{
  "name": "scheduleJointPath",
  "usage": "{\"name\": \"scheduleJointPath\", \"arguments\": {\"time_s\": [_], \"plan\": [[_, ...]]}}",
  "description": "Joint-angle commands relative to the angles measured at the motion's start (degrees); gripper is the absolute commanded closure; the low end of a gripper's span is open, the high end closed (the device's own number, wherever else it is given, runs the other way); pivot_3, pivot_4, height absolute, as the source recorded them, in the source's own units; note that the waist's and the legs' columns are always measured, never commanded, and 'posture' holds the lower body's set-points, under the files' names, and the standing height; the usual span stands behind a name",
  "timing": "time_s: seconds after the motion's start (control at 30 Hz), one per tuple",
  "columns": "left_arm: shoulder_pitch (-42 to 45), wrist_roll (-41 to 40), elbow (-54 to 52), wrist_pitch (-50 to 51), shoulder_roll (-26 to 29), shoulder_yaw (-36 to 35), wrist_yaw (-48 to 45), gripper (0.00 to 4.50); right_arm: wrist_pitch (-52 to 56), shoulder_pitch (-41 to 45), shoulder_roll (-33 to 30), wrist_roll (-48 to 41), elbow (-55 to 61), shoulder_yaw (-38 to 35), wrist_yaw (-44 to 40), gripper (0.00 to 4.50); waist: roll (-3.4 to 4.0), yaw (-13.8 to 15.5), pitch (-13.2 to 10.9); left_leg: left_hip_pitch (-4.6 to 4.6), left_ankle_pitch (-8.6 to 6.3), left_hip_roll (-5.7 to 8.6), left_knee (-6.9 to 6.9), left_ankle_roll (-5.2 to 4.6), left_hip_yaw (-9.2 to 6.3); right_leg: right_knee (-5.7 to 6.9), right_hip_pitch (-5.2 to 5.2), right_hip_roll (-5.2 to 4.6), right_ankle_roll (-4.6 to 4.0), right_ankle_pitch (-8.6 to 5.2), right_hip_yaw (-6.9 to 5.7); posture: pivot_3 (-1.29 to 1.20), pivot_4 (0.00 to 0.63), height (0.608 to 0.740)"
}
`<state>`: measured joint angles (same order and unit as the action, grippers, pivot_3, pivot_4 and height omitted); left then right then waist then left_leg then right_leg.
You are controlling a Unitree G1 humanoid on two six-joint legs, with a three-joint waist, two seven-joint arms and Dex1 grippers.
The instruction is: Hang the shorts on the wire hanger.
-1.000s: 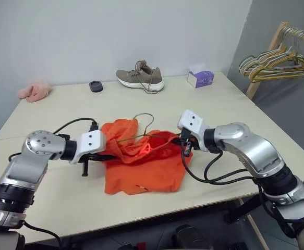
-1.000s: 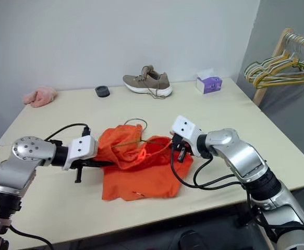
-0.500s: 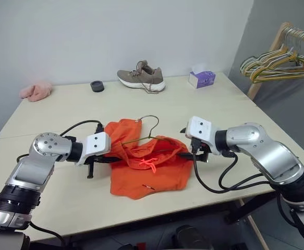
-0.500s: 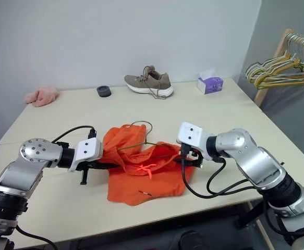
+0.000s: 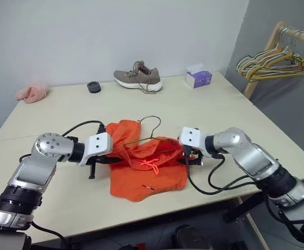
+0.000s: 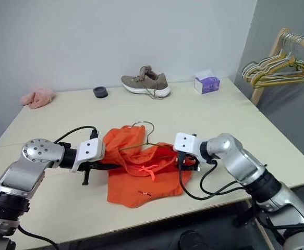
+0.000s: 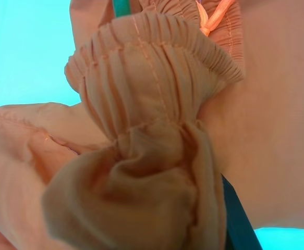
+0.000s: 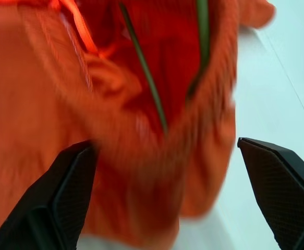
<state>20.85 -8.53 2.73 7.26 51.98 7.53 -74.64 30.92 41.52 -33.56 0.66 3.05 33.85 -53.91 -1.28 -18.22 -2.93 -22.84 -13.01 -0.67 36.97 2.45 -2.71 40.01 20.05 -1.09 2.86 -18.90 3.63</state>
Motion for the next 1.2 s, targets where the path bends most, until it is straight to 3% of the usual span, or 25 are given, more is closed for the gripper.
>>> {"name": "scheduleJointPath", "arguments": {"time_s": [0.03, 0.2, 0.43, 0.47, 0.5, 0.77, 0.97, 1.0, 1.2], "plan": [[0.63, -0.66, -1.77, 0.43, 0.00, -0.45, -0.27, 4.50, -4.00, 3.90, 2.23, 1.99, -5.71, 0.28, -2.38, 0.40, 0.00, -0.08, 0.00, 0.00, 0.00, 0.01, 0.00, 0.00, 0.00, 0.00, 0.00, 0.00, -0.07, 0.04, 0.00, -0.29, 0.000, 0.740], [0.49, -1.41, -2.64, 1.66, -0.02, -0.82, -0.49, 4.50, -6.77, 6.51, 3.88, 2.47, -10.44, 0.45, -7.30, 1.93, 0.00, 0.01, 0.00, -0.03, 0.00, 0.04, -0.01, 0.00, -0.04, -0.02, -0.01, -0.01, -0.08, 0.05, -0.05, -0.28, 0.000, 0.740], [0.52, -4.88, -2.89, 4.52, -1.66, -3.10, 0.30, 4.50, -5.26, 6.03, 2.42, -0.07, -7.28, -2.50, -14.24, 4.30, 0.00, 0.01, 0.00, -0.01, 0.00, 0.04, 0.00, 0.00, -0.08, 0.00, -0.04, -0.03, -0.08, 0.05, -0.08, -0.29, 0.000, 0.740], [0.76, -5.92, -2.80, 5.74, -1.80, -3.59, 0.09, 4.50, -5.26, 5.70, 1.65, -0.29, -6.40, -2.89, -15.20, 4.45, 0.00, 0.00, 0.00, -0.01, 0.00, 0.04, 0.01, 0.00, -0.11, 0.00, -0.04, -0.03, -0.08, 0.05, -0.10, -0.29, 0.000, 0.740], [1.45, -7.19, -2.25, 7.43, -2.39, -4.50, 0.67, 4.50, -4.84, 5.36, 0.68, -0.82, -5.36, -3.46, -16.33, 4.45, 0.00, -0.01, 0.00, -0.01, 0.00, 0.04, 0.01, 0.00, -0.10, 0.00, -0.04, -0.04, -0.08, 0.05, -0.10, -0.29, 0.000, 0.740], [5.65, -12.97, 1.95, 13.86, -4.00, -9.99, 3.15, 2.09, -1.23, 3.49, -3.92, -2.73, -1.61, -6.82, -18.94, 4.50, 0.00, -0.06, 0.00, 0.01, 0.00, 0.04, 0.03, 0.00, -0.14, 0.01, -0.07, -0.04, -0.07, 0.04, -0.14, -0.31, 0.000, 0.740], [5.89, -13.38, 5.95, 12.68, -4.03, -13.22, 5.30, 0.21, 3.23, 0.62, -7.21, -4.35, -0.37, -9.99, -18.70, 4.50, -0.01, -0.76, 0.01, 0.00, 0.00, 0.04, 0.02, 0.00, -0.14, 0.00, -0.06, -0.06, -0.08, 0.05, -0.12, -0.32, 0.000, 0.740], [5.98, -13.06, 6.79, 11.93, -4.21, -13.52, 6.05, 0.02, 4.09, -0.01, -7.76, -4.63, -0.27, -10.45, -18.53, 4.50, -0.01, -0.78, 0.01, 0.00, 0.00, 0.04, 0.02, 0.00, -0.15, 0.00, -0.07, -0.06, -0.08, 0.05, -0.14, -0.32, 0.000, 0.740], [7.31, -12.69, 10.46, 9.14, -5.75, -14.26, 8.46, 0.02, 7.91, -3.59, -10.59, -5.58, -0.92, -13.25, -16.80, 4.50, -0.02, -0.90, 0.02, 0.00, 0.00, 0.09, 0.06, 0.00, -0.13, -0.01, -0.10, -0.11, -0.07, 0.04, -0.13, -0.33, 0.000, 0.740]]}}
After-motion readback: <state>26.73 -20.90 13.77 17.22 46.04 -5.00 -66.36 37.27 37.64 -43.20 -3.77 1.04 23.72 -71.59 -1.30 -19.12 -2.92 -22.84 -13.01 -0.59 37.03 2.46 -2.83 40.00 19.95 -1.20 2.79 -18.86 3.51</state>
